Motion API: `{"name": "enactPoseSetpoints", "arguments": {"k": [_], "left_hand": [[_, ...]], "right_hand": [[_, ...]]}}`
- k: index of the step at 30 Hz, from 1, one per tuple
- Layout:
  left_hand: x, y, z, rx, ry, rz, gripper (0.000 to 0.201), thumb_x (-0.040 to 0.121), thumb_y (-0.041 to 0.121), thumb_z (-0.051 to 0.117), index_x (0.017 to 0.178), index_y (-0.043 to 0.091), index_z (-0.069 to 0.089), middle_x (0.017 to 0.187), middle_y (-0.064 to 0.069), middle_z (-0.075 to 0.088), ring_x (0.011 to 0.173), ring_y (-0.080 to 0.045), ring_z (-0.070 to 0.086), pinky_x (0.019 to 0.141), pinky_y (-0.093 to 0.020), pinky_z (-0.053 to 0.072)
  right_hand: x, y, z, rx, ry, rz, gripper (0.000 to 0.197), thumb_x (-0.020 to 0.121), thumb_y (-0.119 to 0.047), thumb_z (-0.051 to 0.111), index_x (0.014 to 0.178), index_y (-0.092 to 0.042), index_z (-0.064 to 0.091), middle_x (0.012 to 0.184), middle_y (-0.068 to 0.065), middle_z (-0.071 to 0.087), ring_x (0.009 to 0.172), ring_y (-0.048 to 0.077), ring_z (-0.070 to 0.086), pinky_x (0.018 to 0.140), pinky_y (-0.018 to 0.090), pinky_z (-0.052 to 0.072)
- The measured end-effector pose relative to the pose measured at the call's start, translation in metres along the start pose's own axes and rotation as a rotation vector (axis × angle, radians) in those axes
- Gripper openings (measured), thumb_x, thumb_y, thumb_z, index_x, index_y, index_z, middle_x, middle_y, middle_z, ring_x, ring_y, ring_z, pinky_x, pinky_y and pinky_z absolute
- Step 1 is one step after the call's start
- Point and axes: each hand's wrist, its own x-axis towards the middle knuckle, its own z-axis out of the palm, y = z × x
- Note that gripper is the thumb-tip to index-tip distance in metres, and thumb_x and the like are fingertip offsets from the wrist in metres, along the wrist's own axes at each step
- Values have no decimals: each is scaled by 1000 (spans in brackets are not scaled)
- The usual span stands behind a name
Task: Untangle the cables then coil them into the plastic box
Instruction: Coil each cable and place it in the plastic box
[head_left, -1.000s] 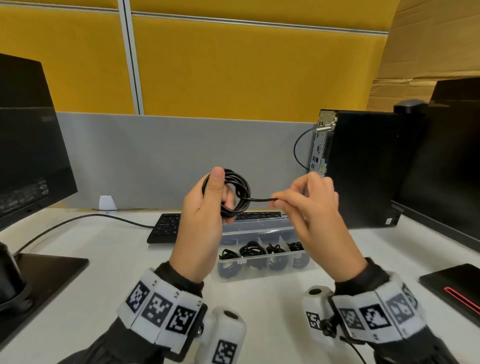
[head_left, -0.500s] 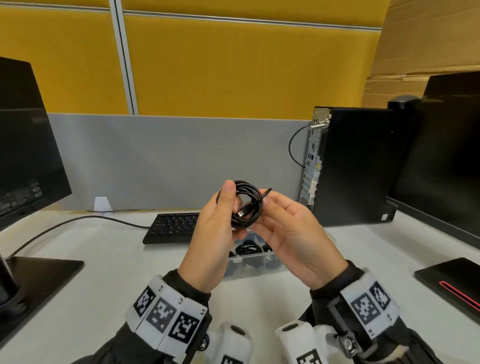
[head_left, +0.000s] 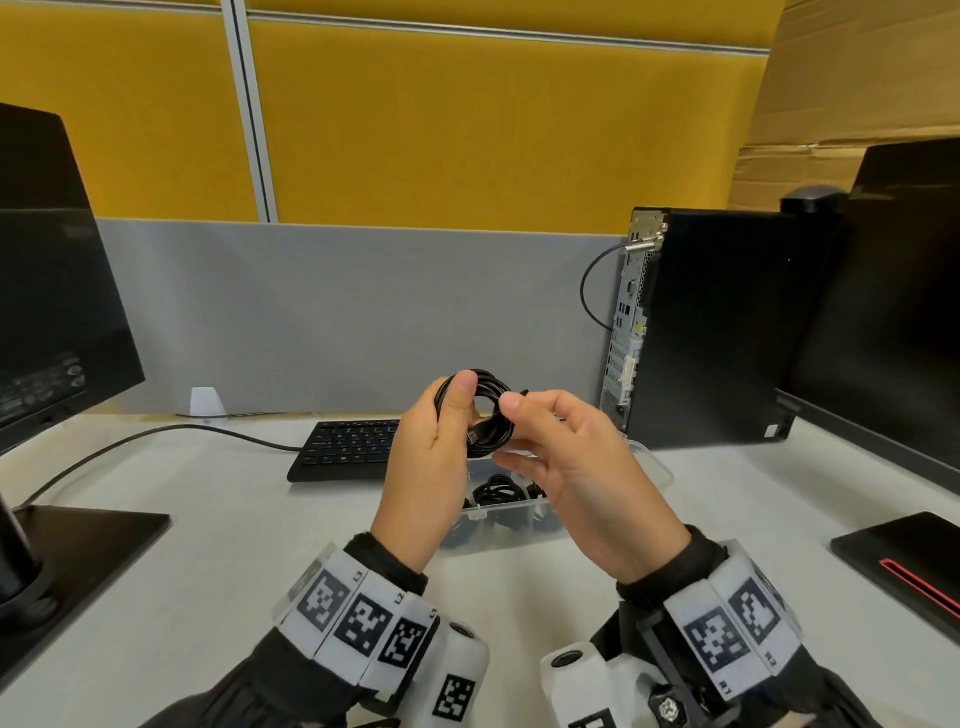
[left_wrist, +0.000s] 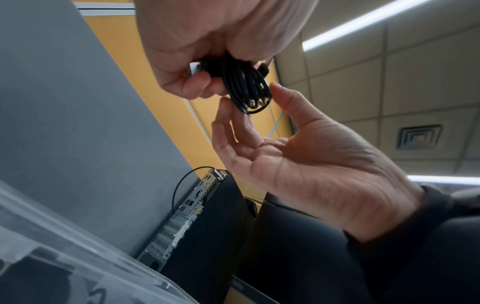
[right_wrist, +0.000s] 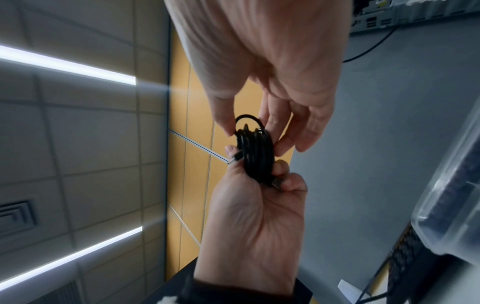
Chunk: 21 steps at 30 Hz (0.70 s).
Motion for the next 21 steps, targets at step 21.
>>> {"name": "enactPoseSetpoints", "arguments": {"k": [21], "left_hand": [[2,-12,-3,102,76,139,34,88,44,39,79,15,56,70,5,57,65,-1,53,62,-15,43]], "right_hand": [[5,4,-7,-35,-199,245,44,85,-50,45,105,-16,65,100,-3,65,91,12,54,79,31,44]]}}
